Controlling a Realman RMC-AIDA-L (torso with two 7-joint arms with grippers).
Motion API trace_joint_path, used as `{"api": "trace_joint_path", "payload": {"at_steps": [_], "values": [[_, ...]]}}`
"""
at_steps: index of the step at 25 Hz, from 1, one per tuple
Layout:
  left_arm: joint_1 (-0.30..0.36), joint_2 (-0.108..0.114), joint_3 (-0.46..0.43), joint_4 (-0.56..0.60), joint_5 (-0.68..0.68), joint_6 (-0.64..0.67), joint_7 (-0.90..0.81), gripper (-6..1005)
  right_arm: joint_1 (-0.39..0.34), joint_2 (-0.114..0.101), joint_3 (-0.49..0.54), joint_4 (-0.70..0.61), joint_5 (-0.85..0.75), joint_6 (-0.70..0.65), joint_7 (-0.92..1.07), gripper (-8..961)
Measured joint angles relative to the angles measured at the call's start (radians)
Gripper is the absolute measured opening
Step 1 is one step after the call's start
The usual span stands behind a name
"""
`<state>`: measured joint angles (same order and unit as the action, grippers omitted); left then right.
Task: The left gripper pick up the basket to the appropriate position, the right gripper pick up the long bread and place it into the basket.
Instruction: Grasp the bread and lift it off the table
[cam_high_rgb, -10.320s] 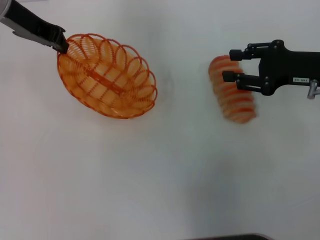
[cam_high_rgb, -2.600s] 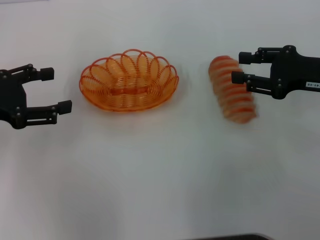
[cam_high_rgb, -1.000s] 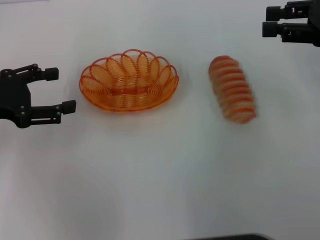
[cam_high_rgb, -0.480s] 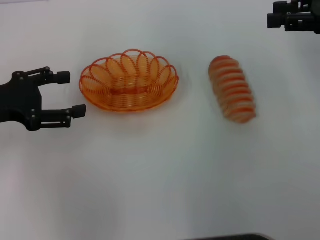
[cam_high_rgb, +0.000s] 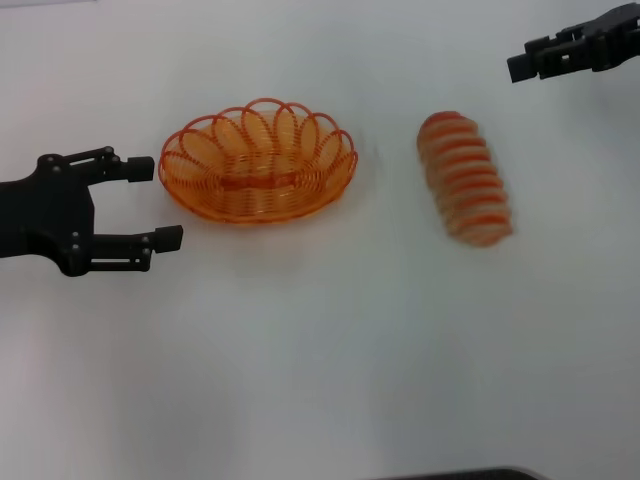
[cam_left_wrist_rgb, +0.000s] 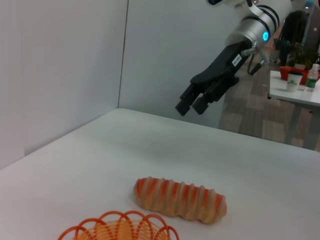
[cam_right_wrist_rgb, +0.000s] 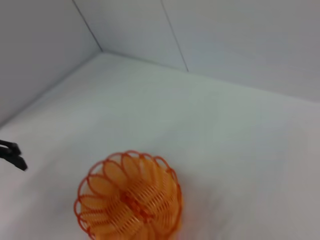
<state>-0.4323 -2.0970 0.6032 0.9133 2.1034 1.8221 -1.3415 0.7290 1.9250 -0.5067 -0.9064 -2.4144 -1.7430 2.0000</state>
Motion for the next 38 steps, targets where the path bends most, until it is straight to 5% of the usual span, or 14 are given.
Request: {"api": "trace_joint_path", "payload": {"at_steps": [19,24,31,38], "values": [[0.000,-0.002,0.010,-0.010,0.022,0.002,0.001,884,0.133,0.041,-0.099,-0.012,-0.160,0.028,0.400,600],[0.000,0.000,0.010,-0.007,0.022,0.002,-0.001,884,0.183,0.057,-0.146,-0.017,-0.259,0.011,0.485,829],[-0.006,0.000,0.010,-0.006,0.022,0.002,0.001,884,0.254,0.091,-0.227,-0.015,-0.449,0.022,0.585,801],[-0.008,0.002,0.012,-0.004,0.022,0.010,0.001,884,0.260,0.094,-0.240,-0.010,-0.462,0.074,0.683,799]]}}
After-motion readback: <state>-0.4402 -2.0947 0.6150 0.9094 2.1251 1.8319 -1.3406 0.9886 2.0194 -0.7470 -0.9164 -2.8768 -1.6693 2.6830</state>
